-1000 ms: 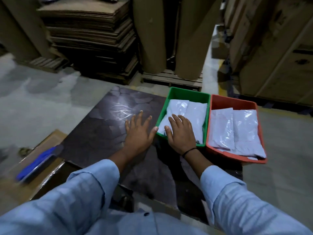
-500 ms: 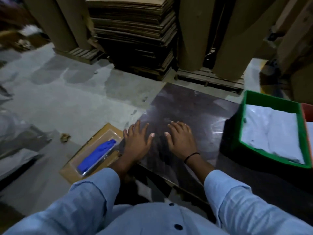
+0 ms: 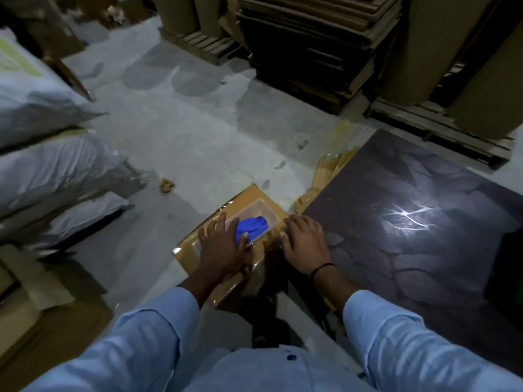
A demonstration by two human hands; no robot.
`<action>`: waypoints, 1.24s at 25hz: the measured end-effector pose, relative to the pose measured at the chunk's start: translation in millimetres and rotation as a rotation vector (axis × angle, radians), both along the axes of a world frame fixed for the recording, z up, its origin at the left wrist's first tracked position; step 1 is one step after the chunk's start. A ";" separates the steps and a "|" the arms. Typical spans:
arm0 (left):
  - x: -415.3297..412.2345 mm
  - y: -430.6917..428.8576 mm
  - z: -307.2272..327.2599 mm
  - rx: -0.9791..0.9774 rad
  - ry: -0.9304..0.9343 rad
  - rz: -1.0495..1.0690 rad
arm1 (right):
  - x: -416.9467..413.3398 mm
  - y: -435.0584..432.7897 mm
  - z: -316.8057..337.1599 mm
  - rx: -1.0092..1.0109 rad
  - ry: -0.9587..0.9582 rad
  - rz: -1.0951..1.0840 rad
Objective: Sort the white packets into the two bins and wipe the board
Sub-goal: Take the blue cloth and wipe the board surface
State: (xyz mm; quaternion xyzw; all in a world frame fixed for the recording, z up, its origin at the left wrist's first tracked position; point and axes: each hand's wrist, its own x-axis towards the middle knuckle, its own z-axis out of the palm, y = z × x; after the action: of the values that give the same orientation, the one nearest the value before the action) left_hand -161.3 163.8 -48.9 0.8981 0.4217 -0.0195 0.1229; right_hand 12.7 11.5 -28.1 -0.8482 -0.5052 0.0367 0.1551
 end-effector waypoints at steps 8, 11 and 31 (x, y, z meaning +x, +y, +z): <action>-37.5 25.6 -46.2 -0.169 0.140 0.058 | -19.5 95.6 -51.6 -0.256 0.127 0.167; -37.2 35.9 -55.4 -0.181 0.163 0.037 | -26.7 128.1 -69.5 -0.415 0.102 0.179; -40.5 62.7 -59.3 -0.289 0.075 -0.028 | -22.0 161.8 -56.3 -0.327 0.202 0.158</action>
State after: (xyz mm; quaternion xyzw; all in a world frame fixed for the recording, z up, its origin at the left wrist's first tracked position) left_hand -201.8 226.5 -108.3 0.8756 0.4061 -0.1153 0.2347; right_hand -9.3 173.3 -84.4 -0.8119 -0.5393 0.2149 0.0618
